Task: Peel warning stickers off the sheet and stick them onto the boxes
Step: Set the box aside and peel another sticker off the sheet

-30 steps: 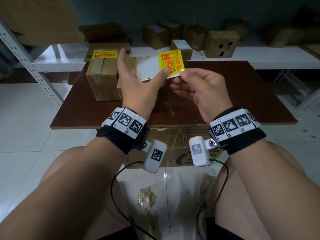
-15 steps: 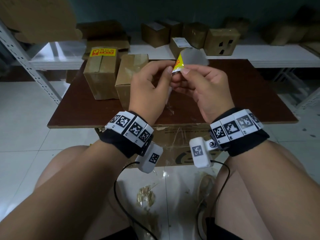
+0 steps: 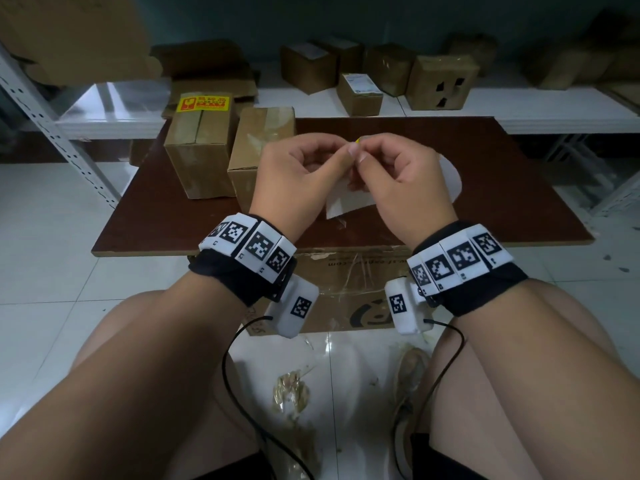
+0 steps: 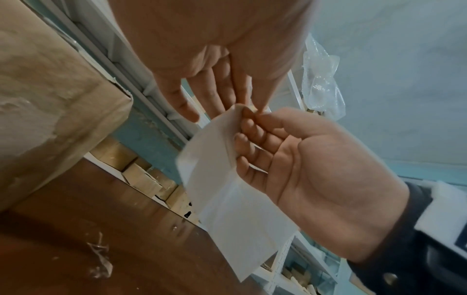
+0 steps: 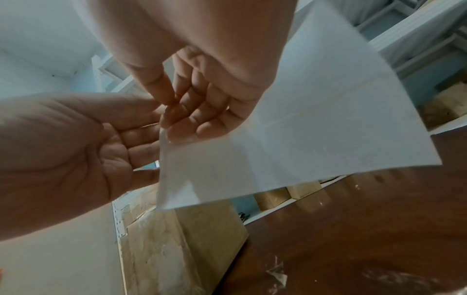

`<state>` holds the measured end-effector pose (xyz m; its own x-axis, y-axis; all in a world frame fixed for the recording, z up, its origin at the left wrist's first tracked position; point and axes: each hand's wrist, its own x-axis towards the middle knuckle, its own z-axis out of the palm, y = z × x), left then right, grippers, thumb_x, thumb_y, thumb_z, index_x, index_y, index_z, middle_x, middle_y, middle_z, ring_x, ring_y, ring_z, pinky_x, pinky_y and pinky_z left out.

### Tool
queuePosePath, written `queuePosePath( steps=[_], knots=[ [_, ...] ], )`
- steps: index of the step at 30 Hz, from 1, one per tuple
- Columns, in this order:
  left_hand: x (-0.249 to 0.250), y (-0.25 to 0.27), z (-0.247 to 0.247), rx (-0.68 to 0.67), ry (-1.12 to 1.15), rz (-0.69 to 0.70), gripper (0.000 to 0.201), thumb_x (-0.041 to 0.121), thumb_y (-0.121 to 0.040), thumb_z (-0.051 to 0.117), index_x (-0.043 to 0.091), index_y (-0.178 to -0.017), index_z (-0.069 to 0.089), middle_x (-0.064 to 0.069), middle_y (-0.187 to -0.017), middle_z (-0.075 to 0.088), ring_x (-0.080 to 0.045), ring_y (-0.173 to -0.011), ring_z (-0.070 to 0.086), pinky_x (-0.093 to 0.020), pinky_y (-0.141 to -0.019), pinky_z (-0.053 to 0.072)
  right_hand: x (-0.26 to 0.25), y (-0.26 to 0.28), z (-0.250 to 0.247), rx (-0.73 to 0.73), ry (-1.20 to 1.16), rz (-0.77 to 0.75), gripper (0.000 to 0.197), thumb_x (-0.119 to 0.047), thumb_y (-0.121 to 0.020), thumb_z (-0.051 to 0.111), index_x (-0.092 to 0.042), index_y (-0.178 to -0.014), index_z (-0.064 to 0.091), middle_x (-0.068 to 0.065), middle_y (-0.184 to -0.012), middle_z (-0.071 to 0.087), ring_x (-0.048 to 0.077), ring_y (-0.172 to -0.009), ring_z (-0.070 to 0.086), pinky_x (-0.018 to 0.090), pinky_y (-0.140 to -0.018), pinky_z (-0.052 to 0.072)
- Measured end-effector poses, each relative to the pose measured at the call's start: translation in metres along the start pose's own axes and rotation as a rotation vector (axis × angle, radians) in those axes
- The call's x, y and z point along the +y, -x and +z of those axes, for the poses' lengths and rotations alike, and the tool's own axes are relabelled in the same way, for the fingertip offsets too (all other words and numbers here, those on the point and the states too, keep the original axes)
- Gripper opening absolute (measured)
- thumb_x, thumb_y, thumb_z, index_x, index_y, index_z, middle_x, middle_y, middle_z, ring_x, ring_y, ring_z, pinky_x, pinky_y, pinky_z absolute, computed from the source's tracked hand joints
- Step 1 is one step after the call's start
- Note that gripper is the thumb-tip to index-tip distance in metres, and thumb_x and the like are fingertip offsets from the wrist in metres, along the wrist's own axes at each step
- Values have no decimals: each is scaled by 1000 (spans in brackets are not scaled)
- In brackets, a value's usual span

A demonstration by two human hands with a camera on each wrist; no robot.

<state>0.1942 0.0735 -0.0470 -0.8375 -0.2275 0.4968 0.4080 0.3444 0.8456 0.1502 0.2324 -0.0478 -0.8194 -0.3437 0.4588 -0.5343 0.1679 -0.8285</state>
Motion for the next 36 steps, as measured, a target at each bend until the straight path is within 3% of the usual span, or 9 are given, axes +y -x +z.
queuePosePath(
  steps=[3, 6, 9, 12, 14, 17, 23, 30, 36],
  knots=[
    [-5, -3, -5, -15, -129, -12, 9, 26, -99, 76, 20, -99, 82, 14, -88, 78, 3, -85, 73, -13, -76, 53, 3, 0, 0, -19, 99, 3, 19, -22, -106, 62, -14, -106, 79, -3, -88, 77, 15, -84, 75, 50, -82, 64],
    [-7, -3, -6, -10, -182, -9, 10, 29, -99, 76, 21, -98, 82, 15, -88, 77, 1, -87, 72, -13, -76, 53, 4, 0, 0, -26, 136, 13, 18, -26, -105, 62, -19, -105, 79, -7, -88, 77, 13, -88, 75, 51, -85, 63],
    [-7, -2, -5, -19, -153, 16, 9, 22, -99, 75, 16, -102, 82, 11, -92, 78, -4, -89, 74, -19, -79, 59, 4, -1, 1, -15, 142, 19, 17, -25, -104, 63, -19, -104, 79, -9, -90, 76, 10, -91, 73, 45, -87, 62],
    [-8, -2, -4, -10, -134, 21, 10, 18, -99, 74, 13, -104, 82, 8, -92, 79, -3, -89, 75, -19, -78, 59, 2, 0, 2, 3, 167, 13, 17, -24, -105, 63, -18, -105, 79, -12, -92, 73, 5, -93, 70, 34, -85, 61],
    [-8, -1, -3, -4, -132, 13, 10, 19, -100, 74, 13, -103, 82, 9, -91, 78, -1, -87, 74, -15, -76, 57, 2, -1, 2, 6, 178, 19, 18, -25, -106, 63, -17, -105, 79, -10, -94, 74, 5, -95, 70, 32, -86, 60],
    [-7, 0, -2, 11, -130, 5, 11, 20, -100, 73, 15, -102, 83, 12, -89, 78, 2, -86, 74, -12, -74, 54, 1, -1, 3, -9, 180, 30, 22, -30, -107, 62, -16, -105, 78, -5, -97, 76, 10, -97, 70, 37, -87, 59],
    [-7, -1, -2, 22, -134, -21, 13, 22, -101, 73, 14, -102, 83, 11, -88, 78, 4, -82, 72, -9, -71, 51, 1, -1, 2, -8, 204, 12, 25, -33, -108, 61, -14, -101, 77, -2, -93, 74, 12, -93, 68, 31, -82, 55],
    [-8, -3, 2, 32, -135, -103, 12, 25, -103, 69, 18, -95, 76, 10, -80, 71, 3, -70, 63, -10, -64, 47, 7, -4, 3, -4, 223, -42, 17, -22, -104, 64, -12, -99, 77, -5, -94, 70, 3, -93, 64, 10, -81, 45],
    [-9, -4, 2, 40, -118, -140, 15, 26, -103, 67, 17, -95, 76, 7, -82, 72, -5, -73, 65, -19, -66, 50, 10, -5, 4, 16, 222, -71, 17, -22, -102, 67, -11, -98, 79, -1, -96, 73, 9, -95, 67, 16, -83, 50]
  ],
)
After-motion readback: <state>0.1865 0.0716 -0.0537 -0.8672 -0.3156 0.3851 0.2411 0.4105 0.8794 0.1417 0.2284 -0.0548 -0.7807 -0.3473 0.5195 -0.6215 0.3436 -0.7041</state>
